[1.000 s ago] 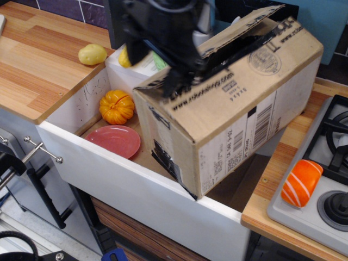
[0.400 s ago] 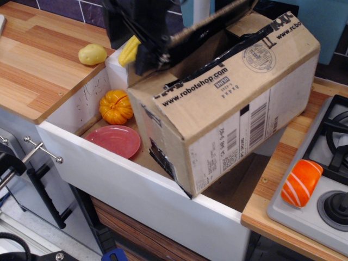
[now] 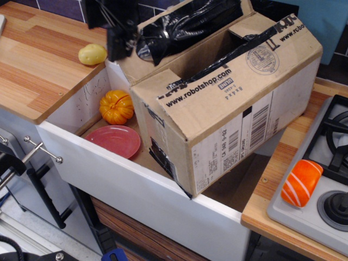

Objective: Open small4fbox flaps

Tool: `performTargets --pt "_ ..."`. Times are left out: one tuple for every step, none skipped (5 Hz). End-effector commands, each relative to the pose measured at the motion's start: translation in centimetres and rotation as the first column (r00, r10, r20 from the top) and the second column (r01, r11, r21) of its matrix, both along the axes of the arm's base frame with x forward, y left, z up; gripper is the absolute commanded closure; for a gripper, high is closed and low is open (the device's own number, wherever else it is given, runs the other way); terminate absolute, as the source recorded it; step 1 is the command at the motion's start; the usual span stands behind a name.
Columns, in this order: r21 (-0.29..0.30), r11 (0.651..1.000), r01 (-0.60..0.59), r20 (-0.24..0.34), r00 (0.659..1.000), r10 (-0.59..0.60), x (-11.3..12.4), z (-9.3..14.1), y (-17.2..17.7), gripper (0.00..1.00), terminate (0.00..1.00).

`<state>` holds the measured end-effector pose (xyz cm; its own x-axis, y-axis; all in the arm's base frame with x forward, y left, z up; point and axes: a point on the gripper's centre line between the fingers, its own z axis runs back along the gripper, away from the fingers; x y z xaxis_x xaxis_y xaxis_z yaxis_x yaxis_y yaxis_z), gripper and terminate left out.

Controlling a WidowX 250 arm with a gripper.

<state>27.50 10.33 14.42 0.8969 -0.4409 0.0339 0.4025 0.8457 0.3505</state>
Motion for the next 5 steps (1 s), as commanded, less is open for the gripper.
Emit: performTargets --pt "0.018 0.999 0.042 0.061 0.997 -0.043 1.1 0.6 2.0 0.0 0.0" --pt "0.021 0.999 0.036 0.09 0.995 -0.038 1.0 -0.3 2.1 0.0 0.0" --pt "-0.01 1.0 0.03 0.112 0.993 -0.028 1.0 -1.1 2.3 0.0 0.0" --pt "-0.014 1.0 0.017 0.14 0.99 -0.015 1.6 -1.9 1.9 0.0 0.0" --pt "-0.015 1.0 0.028 0.179 0.983 -0.024 1.5 -2.4 1.8 0.0 1.0"
